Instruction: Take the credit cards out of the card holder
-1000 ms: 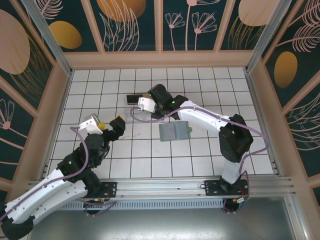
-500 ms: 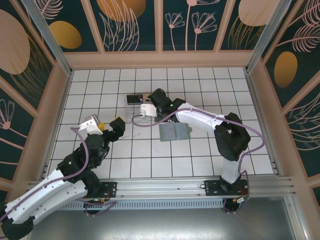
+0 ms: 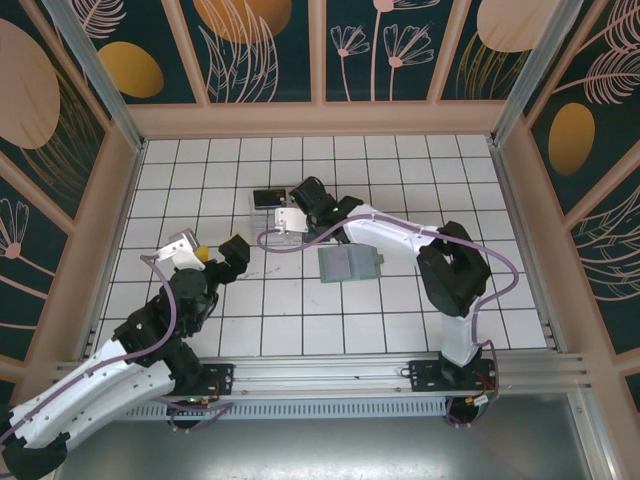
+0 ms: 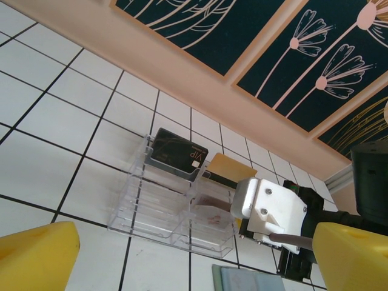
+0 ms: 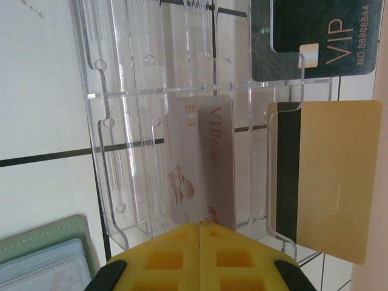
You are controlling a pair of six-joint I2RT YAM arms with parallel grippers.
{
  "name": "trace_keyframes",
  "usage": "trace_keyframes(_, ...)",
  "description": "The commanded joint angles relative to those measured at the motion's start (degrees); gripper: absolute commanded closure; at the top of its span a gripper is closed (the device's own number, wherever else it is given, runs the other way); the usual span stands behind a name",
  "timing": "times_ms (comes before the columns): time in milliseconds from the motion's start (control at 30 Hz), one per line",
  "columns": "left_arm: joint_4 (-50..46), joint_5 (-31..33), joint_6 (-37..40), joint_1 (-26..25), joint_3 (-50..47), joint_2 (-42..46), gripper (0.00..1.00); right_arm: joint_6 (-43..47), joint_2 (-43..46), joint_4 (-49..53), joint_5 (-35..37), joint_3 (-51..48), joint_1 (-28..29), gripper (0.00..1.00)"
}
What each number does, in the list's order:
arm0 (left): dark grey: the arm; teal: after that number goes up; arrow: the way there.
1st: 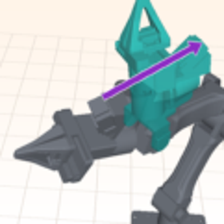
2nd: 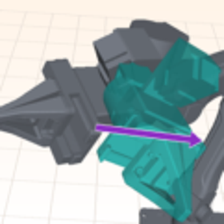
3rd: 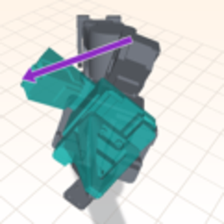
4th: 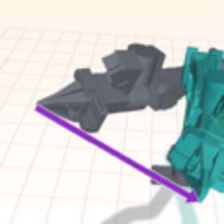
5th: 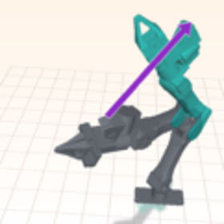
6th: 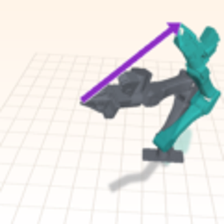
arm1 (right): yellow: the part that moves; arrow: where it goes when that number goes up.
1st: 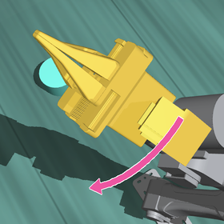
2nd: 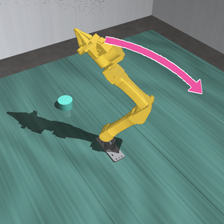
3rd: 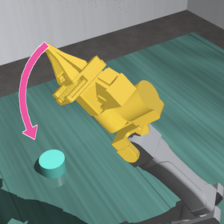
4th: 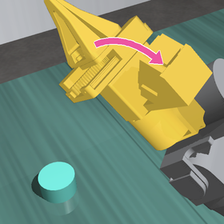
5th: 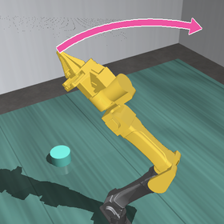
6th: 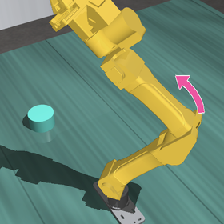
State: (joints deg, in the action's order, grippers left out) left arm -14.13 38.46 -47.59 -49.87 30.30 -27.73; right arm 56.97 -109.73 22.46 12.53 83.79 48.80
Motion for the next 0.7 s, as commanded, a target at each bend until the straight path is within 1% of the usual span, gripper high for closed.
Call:
trace_keyframes(0,-0.9,1.0,1.0,0.2,-0.7,0.5,0.01,1.3,-1.5,-0.3,0.6,2.4,1.1,1.00)
trace_keyframes(433,-1.5,1.1,0.7,0.2,-1.2,1.4,0.01,0.7,-2.5,-0.6,0.2,0.7,-0.4,1.00)
trace_keyframes(667,-1.3,1.3,0.6,0.2,-1.5,1.3,0.01,0.3,0.2,-0.9,0.4,-0.7,-0.4,1.00)
